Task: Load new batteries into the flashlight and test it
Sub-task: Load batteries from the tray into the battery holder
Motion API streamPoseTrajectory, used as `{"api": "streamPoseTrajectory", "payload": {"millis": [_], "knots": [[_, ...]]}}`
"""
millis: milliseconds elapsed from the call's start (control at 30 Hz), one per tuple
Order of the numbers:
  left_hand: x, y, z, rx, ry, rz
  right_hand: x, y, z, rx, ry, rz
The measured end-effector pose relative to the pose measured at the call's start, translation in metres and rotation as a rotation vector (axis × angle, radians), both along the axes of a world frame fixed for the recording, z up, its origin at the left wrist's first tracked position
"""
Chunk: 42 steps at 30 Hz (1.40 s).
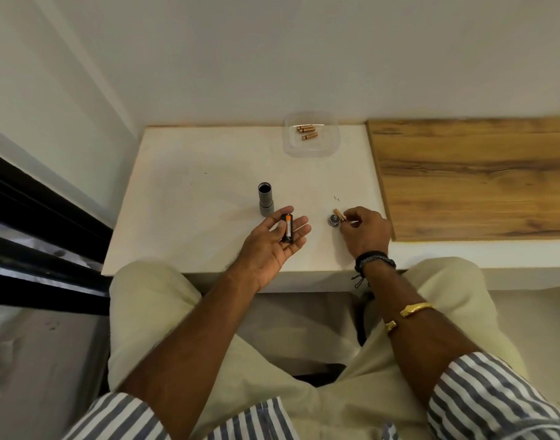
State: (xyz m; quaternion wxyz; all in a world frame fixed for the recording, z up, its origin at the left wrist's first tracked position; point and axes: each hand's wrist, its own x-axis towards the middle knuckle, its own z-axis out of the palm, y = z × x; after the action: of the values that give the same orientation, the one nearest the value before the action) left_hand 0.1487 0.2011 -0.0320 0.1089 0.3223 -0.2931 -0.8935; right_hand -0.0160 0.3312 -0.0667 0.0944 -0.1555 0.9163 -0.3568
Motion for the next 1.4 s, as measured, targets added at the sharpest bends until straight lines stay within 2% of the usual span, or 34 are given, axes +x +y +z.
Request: {"api": "streamPoseTrajectory", "payload": {"millis": [200, 300, 433, 500, 600, 733, 1033, 1167, 1333, 1400], "knots": [[0.002, 0.0, 0.001, -0.026, 0.059, -0.029, 0.004, 0.001, 0.005, -0.005, 0.058, -0.003], [0.003, 0.0, 0.001, -0.091, 0.049, -0.051, 0.017, -0.003, 0.019, -0.115, 0.083, 0.0], [0.004, 0.0, 0.0, -0.16, 0.025, -0.038, 0.043, -0.012, 0.039, -0.419, -0.202, 0.054], [0.005, 0.0, 0.0, -0.15, 0.031, -0.014, 0.053, -0.014, 0.045, -0.484, -0.305, 0.159], [0.007, -0.001, 0.001, -0.151, 0.015, 0.027, 0.06, -0.016, 0.049, -0.457, -0.285, 0.292], [0.007, -0.001, 0.002, -0.192, -0.014, 0.031, 0.063, -0.018, 0.047, -0.42, -0.258, 0.321], [0.007, 0.002, 0.001, -0.243, -0.01, 0.009, 0.063, -0.018, 0.045, -0.489, -0.499, 0.23], [0.007, 0.002, 0.0, -0.268, -0.026, 0.007, 0.061, -0.016, 0.047, -0.4, -0.386, 0.31], [0.006, 0.001, -0.003, -0.267, -0.024, 0.024, 0.063, -0.016, 0.046, -0.431, -0.439, 0.25], [0.006, 0.0, -0.004, -0.276, -0.049, 0.025, 0.062, -0.016, 0.045, -0.364, -0.343, 0.31]]}}
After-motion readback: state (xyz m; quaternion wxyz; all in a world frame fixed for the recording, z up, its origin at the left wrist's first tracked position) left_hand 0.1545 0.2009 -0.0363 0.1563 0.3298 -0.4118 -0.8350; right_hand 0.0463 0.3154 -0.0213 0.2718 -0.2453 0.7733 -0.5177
